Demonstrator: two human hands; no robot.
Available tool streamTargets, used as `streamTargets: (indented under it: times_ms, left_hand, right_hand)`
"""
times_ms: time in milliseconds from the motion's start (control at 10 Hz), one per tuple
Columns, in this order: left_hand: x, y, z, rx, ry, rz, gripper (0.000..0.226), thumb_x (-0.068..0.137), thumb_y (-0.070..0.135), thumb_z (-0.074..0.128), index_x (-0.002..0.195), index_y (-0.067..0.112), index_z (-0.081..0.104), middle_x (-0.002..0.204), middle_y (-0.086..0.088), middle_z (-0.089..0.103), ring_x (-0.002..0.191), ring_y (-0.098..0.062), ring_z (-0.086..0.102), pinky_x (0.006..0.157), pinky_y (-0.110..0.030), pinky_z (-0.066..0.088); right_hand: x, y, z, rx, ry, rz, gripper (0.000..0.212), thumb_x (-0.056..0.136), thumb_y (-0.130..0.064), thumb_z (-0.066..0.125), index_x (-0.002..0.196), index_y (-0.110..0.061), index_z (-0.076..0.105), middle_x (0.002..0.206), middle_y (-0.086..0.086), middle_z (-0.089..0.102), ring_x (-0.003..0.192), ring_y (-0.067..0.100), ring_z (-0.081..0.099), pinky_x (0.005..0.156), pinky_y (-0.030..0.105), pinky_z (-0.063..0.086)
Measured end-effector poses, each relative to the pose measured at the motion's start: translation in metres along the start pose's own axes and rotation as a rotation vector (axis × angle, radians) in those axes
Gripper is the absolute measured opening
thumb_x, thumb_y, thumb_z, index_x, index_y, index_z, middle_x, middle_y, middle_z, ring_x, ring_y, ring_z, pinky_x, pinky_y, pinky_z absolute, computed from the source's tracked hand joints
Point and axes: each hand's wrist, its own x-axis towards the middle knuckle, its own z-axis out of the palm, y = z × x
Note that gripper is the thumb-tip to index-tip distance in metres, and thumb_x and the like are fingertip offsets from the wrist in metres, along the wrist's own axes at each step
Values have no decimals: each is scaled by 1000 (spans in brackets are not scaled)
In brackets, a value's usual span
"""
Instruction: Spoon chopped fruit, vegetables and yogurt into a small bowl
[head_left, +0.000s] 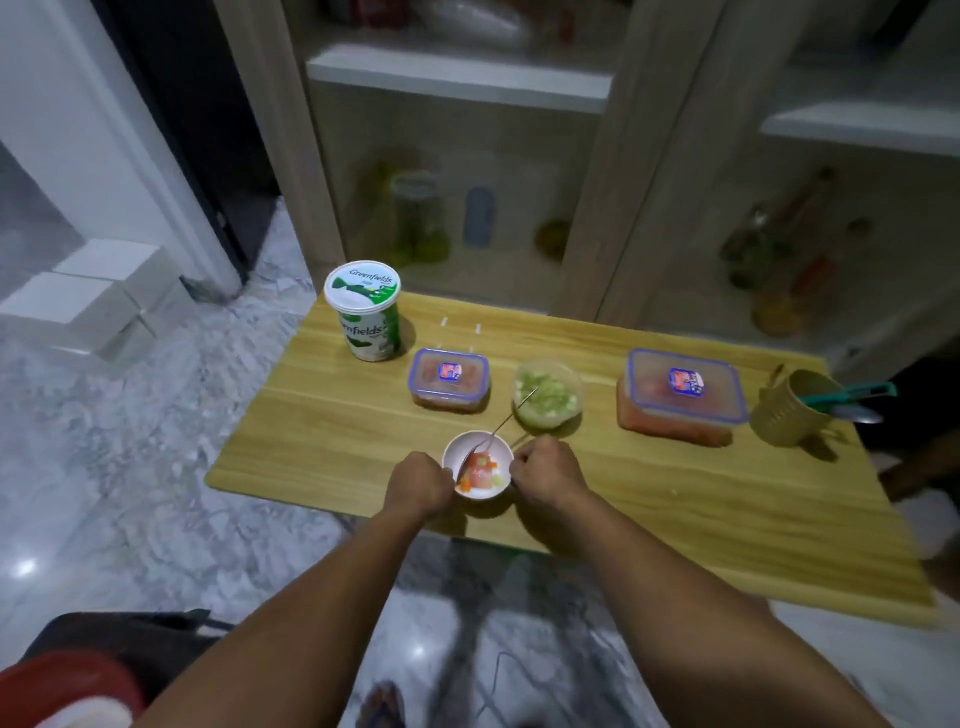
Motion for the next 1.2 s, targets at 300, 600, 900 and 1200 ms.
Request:
streamTargets:
  times_ms: [300,600,900,1200]
  left_hand:
    - [-15,61,79,123,-38,61,42,89,32,52,95,-4,72,98,-22,74,95,-36,68,82,-35,54]
    - [-14,89,125,224,-51,57,37,94,26,51,103,-3,72,110,-22,70,104,-37,64,82,-34,49]
    - [-18,92,129,183,-36,-4,36,94,27,51,100,-3,70,111,-23,69,107,-38,62,82,-34,47]
    - [-32,75,113,124,-96,-48,44,88,37,54,96,-2,72,104,-20,72,95,-39,68,83,-41,58]
  right_hand:
    - [-10,90,-39,29,64,88,20,81,-10,53,68,-10,68,72,18,56,71,30,48,64,27,36]
    - [0,140,-51,62,75,128,28,83,-16,51,73,-7,75,77,14,73,78,31,66,69,31,50]
    - [5,152,-46,106,35,113,25,80,-21,54,68,-11,73,72,11,73,73,30,69,71,36,58]
    - [-8,160,-44,115,46,148,32,82,-33,62,65,-8,73,75,11,74,76,30,68,73,33,56]
